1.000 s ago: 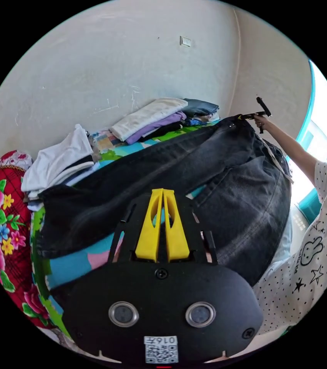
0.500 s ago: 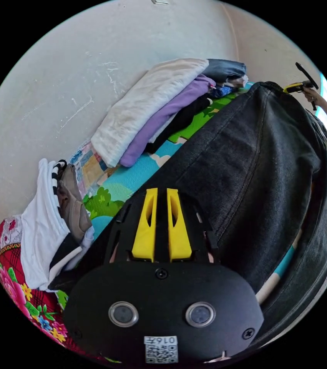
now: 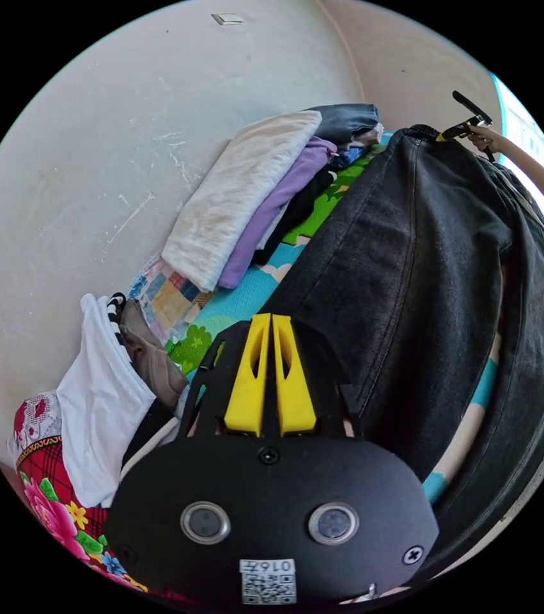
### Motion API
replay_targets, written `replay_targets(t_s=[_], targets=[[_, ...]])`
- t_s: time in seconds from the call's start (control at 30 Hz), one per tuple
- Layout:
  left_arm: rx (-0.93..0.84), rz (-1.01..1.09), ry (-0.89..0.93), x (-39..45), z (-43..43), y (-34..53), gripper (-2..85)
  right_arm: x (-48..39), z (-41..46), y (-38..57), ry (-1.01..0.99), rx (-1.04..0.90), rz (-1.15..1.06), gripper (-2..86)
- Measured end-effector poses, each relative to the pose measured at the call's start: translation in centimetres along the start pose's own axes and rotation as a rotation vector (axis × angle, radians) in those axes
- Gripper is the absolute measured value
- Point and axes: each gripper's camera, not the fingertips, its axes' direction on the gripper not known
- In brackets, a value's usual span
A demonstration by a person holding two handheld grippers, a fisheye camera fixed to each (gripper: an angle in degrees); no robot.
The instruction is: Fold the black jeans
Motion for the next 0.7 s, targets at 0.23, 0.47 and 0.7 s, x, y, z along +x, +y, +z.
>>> replay_targets(t_s=[0.23, 0.47, 0.7], targets=[[0.054, 0.052, 0.120, -2.6, 2.0, -2.0, 8.3, 1.2, 0.4, -0.8, -0.020, -0.010, -0.012, 13.3], [0.029, 0.082, 0.192, -5.2, 2.3, -4.7, -0.5, 2.9, 0.2, -1.0, -0.016, 0.017, 0.011, 14.2], [0.000, 0.040, 0.022, -7.9, 1.0, -6.7, 3.4, 4.0, -0.5, -0.3, -0.070, 0.044, -0.005, 14.2]])
